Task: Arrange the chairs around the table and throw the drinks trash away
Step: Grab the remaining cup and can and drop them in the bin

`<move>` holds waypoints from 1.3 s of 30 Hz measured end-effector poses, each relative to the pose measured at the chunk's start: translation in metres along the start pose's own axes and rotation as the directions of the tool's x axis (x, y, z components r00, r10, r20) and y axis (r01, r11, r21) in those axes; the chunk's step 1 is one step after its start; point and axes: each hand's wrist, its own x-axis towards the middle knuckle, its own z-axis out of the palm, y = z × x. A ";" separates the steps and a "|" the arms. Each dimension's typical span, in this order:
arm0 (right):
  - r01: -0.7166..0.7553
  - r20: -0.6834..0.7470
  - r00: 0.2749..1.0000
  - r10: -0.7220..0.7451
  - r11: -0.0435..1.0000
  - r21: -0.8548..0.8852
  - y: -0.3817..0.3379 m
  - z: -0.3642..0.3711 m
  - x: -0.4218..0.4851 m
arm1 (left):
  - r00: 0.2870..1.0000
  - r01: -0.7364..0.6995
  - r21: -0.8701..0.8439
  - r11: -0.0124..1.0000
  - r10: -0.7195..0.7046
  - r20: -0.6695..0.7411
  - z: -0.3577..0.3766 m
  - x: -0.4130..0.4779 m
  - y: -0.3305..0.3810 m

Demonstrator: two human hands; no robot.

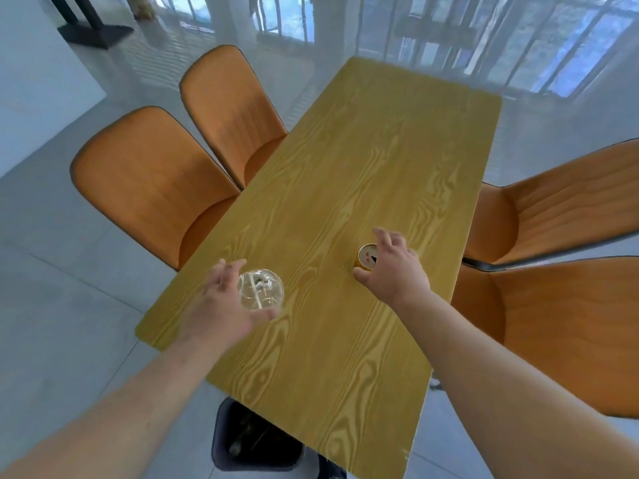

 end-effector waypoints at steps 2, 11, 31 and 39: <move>-0.024 0.040 0.999 0.025 0.999 -0.030 0.003 0.006 0.018 | 1.000 -0.002 0.024 1.000 0.001 0.014 0.006 0.005 0.008; -0.019 0.118 0.993 0.025 0.999 -0.051 -0.008 0.043 -0.008 | 0.998 -0.058 -0.015 0.998 0.058 0.036 0.015 -0.003 0.002; -0.110 0.041 0.993 0.108 0.993 0.047 -0.168 0.159 -0.350 | 0.931 -0.304 -0.097 0.948 0.317 0.179 -0.034 -0.210 -0.189; -0.073 -0.061 0.995 0.078 0.994 0.078 -0.188 0.138 -0.385 | 0.922 -0.368 -0.109 0.924 0.377 0.086 -0.066 -0.249 -0.196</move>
